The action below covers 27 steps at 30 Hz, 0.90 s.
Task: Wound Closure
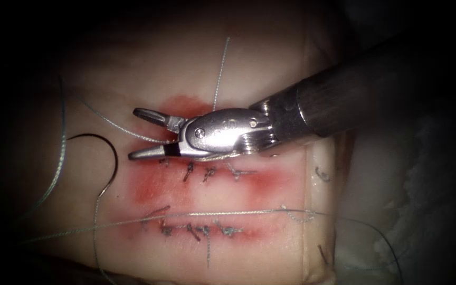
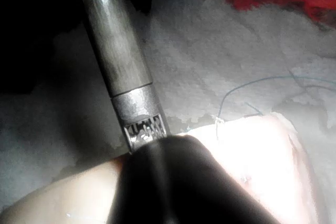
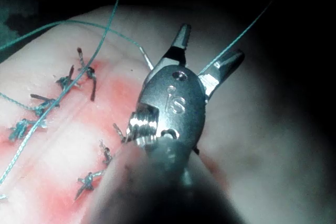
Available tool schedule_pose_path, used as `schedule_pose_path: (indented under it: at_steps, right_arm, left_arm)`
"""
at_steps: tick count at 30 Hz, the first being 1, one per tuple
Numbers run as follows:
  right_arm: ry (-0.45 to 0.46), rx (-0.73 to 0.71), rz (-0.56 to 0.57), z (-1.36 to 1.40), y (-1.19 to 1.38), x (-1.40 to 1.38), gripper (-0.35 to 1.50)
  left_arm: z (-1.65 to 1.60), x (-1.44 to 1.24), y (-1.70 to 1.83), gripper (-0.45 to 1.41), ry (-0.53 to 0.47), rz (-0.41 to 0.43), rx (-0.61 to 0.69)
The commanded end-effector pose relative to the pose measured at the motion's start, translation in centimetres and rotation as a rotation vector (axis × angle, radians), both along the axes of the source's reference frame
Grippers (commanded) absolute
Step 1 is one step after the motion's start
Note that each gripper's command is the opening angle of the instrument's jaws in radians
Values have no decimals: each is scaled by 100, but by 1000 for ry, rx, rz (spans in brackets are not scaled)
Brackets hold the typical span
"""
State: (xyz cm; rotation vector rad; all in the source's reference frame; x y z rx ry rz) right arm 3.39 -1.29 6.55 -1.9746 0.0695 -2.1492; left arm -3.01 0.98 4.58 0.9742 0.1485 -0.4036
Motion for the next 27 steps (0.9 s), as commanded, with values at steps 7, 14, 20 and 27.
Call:
schedule_pose_path:
  at_steps: [7,14,20,27]
  right_arm:
    - [-77,-115,123,10,37,7,78]
    - [-113,-192,34,38,17,23,59]
    - [-149,-250,21,47,10,32,71]
    - [-119,-281,-117,53,-3,29,68]
  left_arm:
    - [10,-4,-10,-45,-268,2,202]
    - [-11,-34,-25,-45,-490,269,73]
    - [-20,-39,-32,-45,-506,319,43]
    - [-42,-51,-27,-45,-642,404,25]
